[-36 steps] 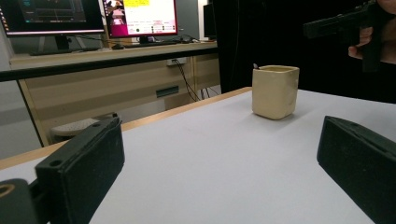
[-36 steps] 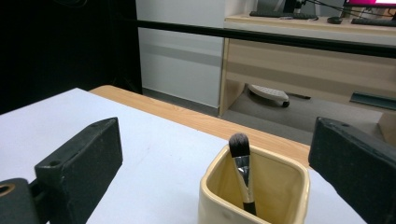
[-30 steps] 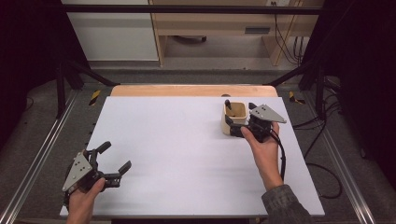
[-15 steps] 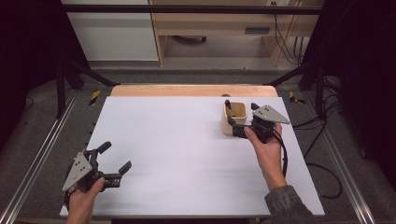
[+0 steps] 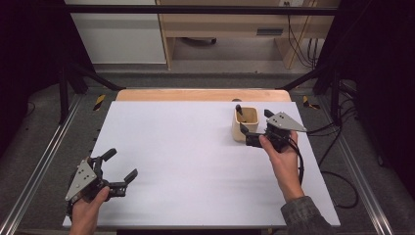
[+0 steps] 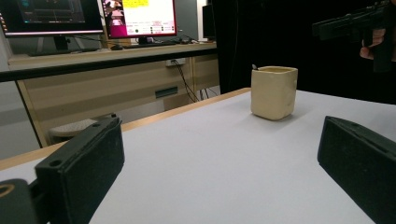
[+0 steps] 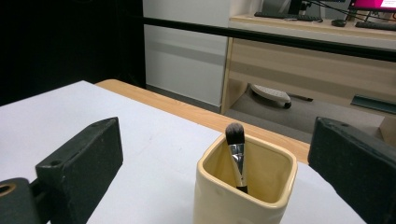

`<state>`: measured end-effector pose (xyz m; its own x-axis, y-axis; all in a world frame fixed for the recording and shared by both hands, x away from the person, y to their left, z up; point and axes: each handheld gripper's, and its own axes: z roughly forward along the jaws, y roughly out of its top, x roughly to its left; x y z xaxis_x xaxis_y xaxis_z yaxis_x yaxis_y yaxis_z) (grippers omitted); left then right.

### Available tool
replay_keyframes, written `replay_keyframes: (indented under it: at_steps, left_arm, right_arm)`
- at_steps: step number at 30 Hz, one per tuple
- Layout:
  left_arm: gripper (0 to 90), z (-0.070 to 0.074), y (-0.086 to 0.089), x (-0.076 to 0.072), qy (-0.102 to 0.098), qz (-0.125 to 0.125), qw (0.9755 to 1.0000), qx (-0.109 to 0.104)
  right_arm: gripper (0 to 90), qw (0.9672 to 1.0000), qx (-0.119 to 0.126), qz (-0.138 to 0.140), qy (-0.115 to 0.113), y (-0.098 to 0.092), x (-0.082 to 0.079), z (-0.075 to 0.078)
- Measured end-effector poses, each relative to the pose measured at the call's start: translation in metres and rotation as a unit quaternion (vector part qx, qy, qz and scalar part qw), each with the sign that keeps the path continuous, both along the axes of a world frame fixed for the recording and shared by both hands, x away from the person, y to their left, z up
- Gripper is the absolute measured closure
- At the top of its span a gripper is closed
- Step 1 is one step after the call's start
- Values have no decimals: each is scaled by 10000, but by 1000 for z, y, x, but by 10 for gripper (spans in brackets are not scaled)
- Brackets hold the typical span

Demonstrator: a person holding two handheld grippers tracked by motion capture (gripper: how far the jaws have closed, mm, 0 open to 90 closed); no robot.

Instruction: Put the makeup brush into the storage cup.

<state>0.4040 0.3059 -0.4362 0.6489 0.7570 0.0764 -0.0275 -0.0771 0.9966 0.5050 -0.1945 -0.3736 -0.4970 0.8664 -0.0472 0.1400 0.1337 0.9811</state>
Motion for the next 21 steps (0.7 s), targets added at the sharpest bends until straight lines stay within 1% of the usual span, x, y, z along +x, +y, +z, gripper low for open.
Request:
replay_keyframes:
  at_steps: [7,8,10,11,16,19,21]
  left_arm:
    - [2,0,0,0,4,0,10000,27]
    - [2,0,0,0,11,3,10000,27]
    - [2,-1,0,0,36,22,10000,22]
    - [2,-1,0,0,43,18,10000,26]
    - [2,-1,0,0,36,12,10000,4]
    - [2,-1,0,0,29,-3,10000,9]
    - [2,-1,0,0,36,-10,10000,11]
  right_arm:
    - [34,10000,-12,46,37,-5,-6,-5]
    - [33,10000,-28,62,12,-6,-6,-6]
    - [28,10000,-63,65,36,-8,-8,-8]
    - [29,10000,-41,42,30,-8,-10,-8]
    - [27,10000,-23,82,-36,-14,-17,-11]
    - [31,9998,-25,134,-136,-17,-23,-14]
    - [31,9997,-28,172,-160,-20,-26,-16]
